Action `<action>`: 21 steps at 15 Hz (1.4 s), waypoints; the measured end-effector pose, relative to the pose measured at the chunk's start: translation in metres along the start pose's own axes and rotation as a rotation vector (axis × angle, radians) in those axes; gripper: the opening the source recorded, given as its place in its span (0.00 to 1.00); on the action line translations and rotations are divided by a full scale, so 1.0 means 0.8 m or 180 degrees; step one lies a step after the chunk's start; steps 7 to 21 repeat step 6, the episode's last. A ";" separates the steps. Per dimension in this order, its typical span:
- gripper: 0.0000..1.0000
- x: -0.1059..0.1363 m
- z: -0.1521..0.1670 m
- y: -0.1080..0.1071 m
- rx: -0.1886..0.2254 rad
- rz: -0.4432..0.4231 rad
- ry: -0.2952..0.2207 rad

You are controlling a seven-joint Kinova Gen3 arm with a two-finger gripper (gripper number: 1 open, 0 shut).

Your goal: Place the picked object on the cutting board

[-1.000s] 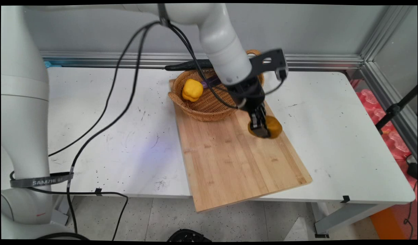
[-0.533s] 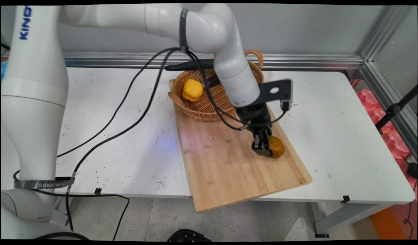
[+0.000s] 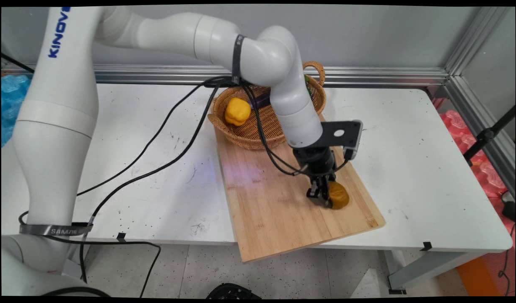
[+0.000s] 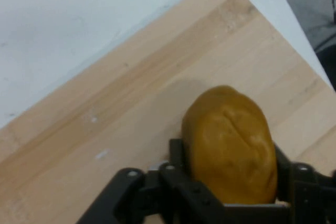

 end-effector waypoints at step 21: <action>1.00 0.002 0.002 0.000 0.0002 0.0161 0.0032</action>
